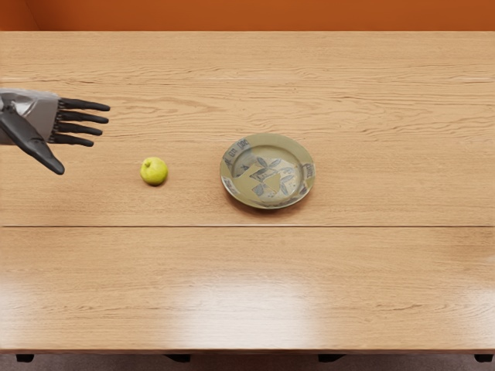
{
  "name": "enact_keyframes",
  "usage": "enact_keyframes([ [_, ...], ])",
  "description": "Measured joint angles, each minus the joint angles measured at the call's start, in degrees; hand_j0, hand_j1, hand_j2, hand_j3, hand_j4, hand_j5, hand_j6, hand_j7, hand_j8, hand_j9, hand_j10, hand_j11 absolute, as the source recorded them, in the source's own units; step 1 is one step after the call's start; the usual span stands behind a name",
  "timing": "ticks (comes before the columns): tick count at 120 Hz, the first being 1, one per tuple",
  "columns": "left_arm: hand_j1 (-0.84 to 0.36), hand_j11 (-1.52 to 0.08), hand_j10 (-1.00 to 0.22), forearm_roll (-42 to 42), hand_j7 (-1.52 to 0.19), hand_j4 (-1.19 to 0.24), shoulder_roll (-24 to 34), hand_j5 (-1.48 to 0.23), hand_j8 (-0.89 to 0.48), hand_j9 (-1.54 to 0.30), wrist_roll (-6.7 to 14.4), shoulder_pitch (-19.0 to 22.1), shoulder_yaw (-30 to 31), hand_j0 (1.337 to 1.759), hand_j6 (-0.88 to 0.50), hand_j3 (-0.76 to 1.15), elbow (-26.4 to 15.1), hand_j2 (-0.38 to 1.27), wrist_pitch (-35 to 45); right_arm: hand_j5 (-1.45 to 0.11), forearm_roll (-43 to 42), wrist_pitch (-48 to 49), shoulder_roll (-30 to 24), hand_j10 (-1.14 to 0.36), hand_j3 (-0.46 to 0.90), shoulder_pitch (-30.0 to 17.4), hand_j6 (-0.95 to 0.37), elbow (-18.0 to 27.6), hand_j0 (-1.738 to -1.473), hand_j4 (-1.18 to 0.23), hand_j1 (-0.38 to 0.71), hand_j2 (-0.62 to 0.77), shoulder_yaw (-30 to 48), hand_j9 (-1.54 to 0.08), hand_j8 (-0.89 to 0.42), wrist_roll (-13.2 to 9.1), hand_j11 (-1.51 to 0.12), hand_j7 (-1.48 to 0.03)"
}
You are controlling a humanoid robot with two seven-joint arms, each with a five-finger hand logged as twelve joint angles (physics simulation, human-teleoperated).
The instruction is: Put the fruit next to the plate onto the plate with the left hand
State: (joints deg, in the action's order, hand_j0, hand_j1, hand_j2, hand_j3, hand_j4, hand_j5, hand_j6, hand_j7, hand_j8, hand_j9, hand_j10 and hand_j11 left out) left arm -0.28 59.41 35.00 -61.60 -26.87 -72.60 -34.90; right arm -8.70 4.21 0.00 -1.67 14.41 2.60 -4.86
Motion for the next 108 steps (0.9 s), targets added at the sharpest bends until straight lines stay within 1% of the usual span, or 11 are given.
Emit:
enact_keyframes([
  [20,0.34,-0.01,-0.01,1.14,-0.01,-0.01,-1.1,-0.01,-0.01,-0.01,0.0,-0.29,0.02,1.658,-0.01,0.0,0.0,0.0,-0.13,-0.02,0.0,0.0,0.0,-0.02,0.0,0.0,-0.02,0.02,-1.658,-0.02,-0.33,0.0,0.04,-0.02,-0.02,0.0,-0.02,-0.02],
  [27,0.34,-0.01,-0.01,6.03,-0.01,-0.01,-5.24,-0.01,-0.01,-0.01,0.0,-0.78,-0.02,1.658,-0.01,0.0,-0.03,0.0,-0.14,-0.02,0.0,0.01,0.0,-0.02,0.0,0.0,-0.02,0.02,-1.658,-0.02,-0.33,0.0,0.04,-0.02,-0.02,-0.01,-0.02,-0.02],
  [35,0.34,-0.01,-0.01,11.46,-0.01,-0.01,-6.42,-0.01,-0.01,-0.01,0.0,-1.39,-0.22,1.658,-0.01,0.0,-0.15,0.0,-0.14,-0.02,0.0,0.01,0.0,-0.02,0.0,0.0,-0.02,0.02,-1.658,-0.02,-0.33,0.0,0.04,-0.02,-0.02,-0.02,-0.02,-0.02],
  [42,0.34,0.0,0.0,16.94,-0.01,-0.01,-11.72,-0.01,-0.01,0.0,0.0,-1.91,-0.33,1.658,-0.01,0.0,-0.43,0.0,0.09,-0.02,0.0,0.01,0.0,-0.02,0.0,0.0,-0.02,0.03,-1.658,-0.02,-0.33,0.0,0.04,-0.02,-0.02,-0.01,-0.02,-0.02],
  [49,0.35,0.0,-0.01,23.97,0.0,-0.01,-15.84,0.0,-0.01,0.0,0.0,-2.29,-0.25,1.658,-0.01,0.0,-0.62,0.0,4.49,-0.02,0.0,0.01,0.0,-0.02,0.0,0.0,-0.02,0.02,-1.658,-0.02,-0.33,0.0,0.04,-0.02,-0.02,0.0,-0.02,-0.02],
  [64,0.35,0.0,0.0,34.73,0.0,-0.01,-19.34,0.0,-0.01,0.0,0.0,-4.48,0.34,1.658,-0.01,0.0,-0.86,0.0,15.34,-0.02,0.0,0.01,0.0,-0.02,0.0,0.0,-0.02,0.01,-1.658,-0.02,-0.33,0.0,0.04,-0.02,-0.02,0.01,-0.02,-0.02],
  [70,0.35,0.0,0.0,38.7,0.0,-0.01,-20.39,0.0,-0.01,0.0,0.0,-5.56,2.04,1.658,-0.01,0.0,-0.94,0.0,19.23,-0.02,0.0,0.01,0.0,-0.02,0.0,0.0,-0.02,0.01,-1.658,-0.02,-0.33,0.0,0.04,-0.02,-0.02,0.0,-0.02,-0.02],
  [78,0.35,0.0,0.0,42.4,0.0,0.0,-21.58,0.0,0.0,0.0,0.0,-8.23,6.63,1.658,-0.01,0.0,-1.13,0.0,22.76,-0.02,0.0,0.01,0.0,-0.02,0.0,0.0,-0.02,0.0,-1.658,-0.02,-0.33,0.0,0.04,-0.02,-0.02,0.0,-0.02,-0.02],
  [92,0.35,0.0,0.0,45.16,0.0,-0.01,-23.81,0.0,-0.01,0.0,0.0,-8.54,14.26,1.658,-0.01,0.0,-3.38,0.0,25.38,-0.02,0.0,0.01,0.0,-0.02,0.0,0.0,-0.02,0.02,-1.658,-0.02,-0.33,0.0,0.04,-0.02,-0.02,0.02,-0.02,-0.02],
  [100,0.35,0.0,0.0,45.8,0.0,-0.01,-25.34,0.0,-0.01,0.0,0.0,-8.21,16.71,1.658,-0.01,0.0,-4.15,0.0,26.41,-0.02,0.0,0.01,0.0,-0.02,0.0,0.0,-0.02,0.03,-1.658,-0.02,-0.33,0.0,0.03,-0.02,-0.02,0.02,-0.02,-0.02],
  [108,0.35,0.0,0.0,46.17,0.0,-0.01,-26.5,0.0,-0.01,0.0,0.0,-8.6,18.94,1.658,-0.01,0.0,-4.57,0.0,30.14,-0.02,0.0,0.01,0.0,-0.02,0.0,0.0,-0.02,0.02,-1.658,-0.02,-0.33,0.0,0.02,-0.02,-0.02,0.0,-0.02,-0.02],
])
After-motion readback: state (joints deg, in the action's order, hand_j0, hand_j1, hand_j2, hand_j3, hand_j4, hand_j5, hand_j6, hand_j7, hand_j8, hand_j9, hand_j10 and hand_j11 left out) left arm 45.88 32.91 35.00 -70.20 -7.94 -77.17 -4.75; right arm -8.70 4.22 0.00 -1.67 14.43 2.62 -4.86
